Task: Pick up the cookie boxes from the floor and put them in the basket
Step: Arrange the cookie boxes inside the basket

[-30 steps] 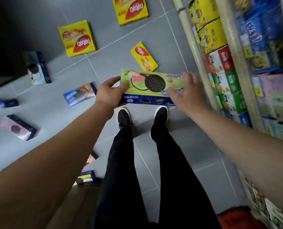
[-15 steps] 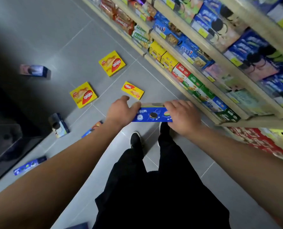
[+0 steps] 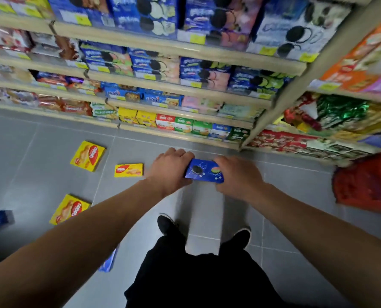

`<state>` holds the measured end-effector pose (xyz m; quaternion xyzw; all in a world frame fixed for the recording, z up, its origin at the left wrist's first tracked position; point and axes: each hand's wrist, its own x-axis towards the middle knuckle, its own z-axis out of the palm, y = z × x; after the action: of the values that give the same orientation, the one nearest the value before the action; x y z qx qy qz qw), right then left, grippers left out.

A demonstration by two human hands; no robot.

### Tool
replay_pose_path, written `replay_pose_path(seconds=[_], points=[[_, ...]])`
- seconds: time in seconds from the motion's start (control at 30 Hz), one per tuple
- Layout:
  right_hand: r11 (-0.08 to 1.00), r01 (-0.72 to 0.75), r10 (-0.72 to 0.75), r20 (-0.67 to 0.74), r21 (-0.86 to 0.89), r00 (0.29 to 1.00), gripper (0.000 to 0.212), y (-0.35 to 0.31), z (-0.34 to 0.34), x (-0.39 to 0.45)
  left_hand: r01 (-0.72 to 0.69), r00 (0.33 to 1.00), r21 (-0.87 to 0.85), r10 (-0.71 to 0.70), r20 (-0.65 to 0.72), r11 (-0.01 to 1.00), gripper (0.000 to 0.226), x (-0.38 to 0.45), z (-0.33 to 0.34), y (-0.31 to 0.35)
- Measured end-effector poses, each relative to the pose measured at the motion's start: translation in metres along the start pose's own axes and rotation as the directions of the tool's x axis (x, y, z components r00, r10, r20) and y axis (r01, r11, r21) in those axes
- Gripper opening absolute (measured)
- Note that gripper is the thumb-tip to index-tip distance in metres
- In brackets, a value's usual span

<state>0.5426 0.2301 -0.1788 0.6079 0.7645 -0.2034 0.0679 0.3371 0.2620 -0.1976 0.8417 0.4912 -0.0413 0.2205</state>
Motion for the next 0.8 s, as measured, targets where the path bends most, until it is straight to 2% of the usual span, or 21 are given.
replay_pose_path(seconds=[0.2, 0.47, 0.67, 0.8], points=[[0.983, -0.159, 0.165, -0.073, 0.092, 0.984, 0.053, 0.112, -0.005, -0.081, -0.176, 0.984, 0.04, 0.175, 0.027, 0.984, 0.051, 0.056, 0.01, 0.125], [0.933, -0.293, 0.323, -0.128, 0.207, 0.938, 0.046, 0.274, -0.003, -0.189, -0.316, 0.948, 0.092, 0.31, 0.07, 0.944, 0.054, 0.126, 0.047, 0.303], [0.863, -0.415, 0.464, -0.124, 0.288, 0.877, 0.041, 0.363, -0.003, -0.25, -0.465, 0.881, 0.123, 0.444, 0.165, 0.877, 0.052, 0.185, 0.068, 0.409], [0.791, -0.496, 0.567, -0.126, 0.358, 0.814, 0.042, 0.43, -0.004, -0.287, -0.605, 0.791, 0.113, 0.579, 0.196, 0.788, 0.049, 0.237, 0.084, 0.487]])
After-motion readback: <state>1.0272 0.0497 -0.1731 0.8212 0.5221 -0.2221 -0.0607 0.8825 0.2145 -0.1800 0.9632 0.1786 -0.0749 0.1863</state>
